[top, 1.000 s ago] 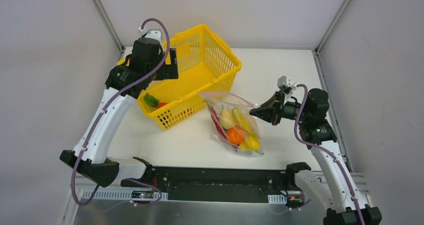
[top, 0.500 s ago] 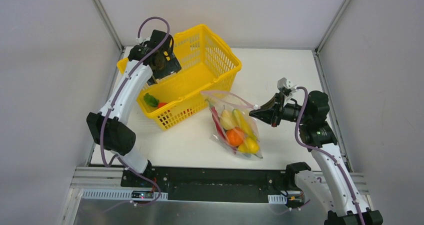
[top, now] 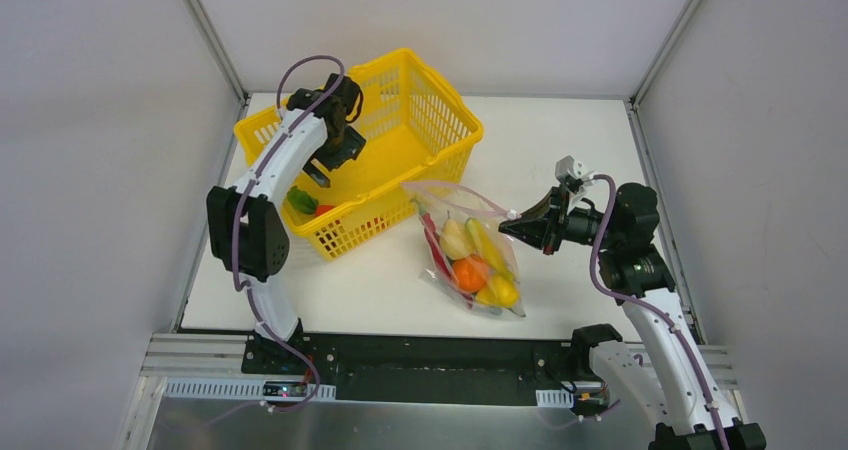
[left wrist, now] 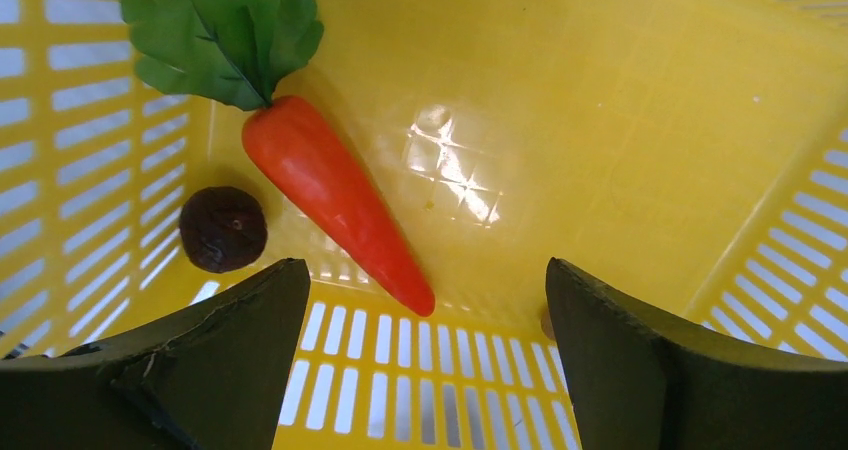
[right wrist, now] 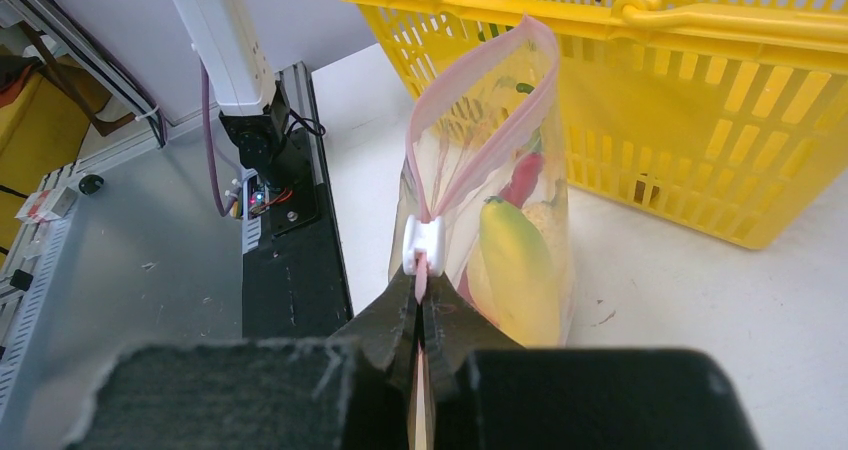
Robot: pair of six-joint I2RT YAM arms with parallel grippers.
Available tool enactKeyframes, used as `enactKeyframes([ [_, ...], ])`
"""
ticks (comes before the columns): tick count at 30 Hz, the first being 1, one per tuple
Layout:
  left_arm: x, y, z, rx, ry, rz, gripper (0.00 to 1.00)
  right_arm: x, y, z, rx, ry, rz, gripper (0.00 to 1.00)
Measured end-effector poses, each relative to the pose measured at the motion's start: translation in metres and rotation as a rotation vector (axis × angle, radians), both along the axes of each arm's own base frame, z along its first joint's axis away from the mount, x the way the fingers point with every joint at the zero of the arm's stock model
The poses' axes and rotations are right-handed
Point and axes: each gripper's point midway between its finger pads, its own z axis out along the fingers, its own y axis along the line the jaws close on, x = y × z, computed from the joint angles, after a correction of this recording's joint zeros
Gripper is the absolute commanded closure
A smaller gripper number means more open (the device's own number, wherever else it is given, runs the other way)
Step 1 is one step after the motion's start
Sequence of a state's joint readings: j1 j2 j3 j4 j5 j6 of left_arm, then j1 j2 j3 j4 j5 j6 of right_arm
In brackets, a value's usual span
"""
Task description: Place the food in the zip-top bag and seal the zipper
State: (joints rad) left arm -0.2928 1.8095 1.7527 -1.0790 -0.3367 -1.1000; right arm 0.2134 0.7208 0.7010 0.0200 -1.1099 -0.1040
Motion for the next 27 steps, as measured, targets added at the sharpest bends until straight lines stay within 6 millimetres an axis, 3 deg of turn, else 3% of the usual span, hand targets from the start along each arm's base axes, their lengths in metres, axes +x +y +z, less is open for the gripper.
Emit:
enactKeyframes([
  [7, 0.006, -0.008, -0.048, -0.022, 0.099, 0.101, 0.1, 0.0, 0.0, 0.0, 0.0, 0.002, 0.001, 1.0],
  [14, -0.003, -0.006, -0.07, -0.02, 0.143, 0.175, 0.11, -0.001, 0.0, 0.0, 0.0, 0.001, 0.002, 1.0],
  [20, -0.026, 0.001, -0.096, -0.006, 0.207, 0.27, 0.12, -0.002, 0.001, -0.001, -0.001, 0.004, 0.008, 1.0],
  [27, -0.039, 0.01, -0.11, 0.027, 0.221, 0.372, 0.13, -0.003, 0.002, -0.003, 0.0, 0.015, 0.009, 1.0],
])
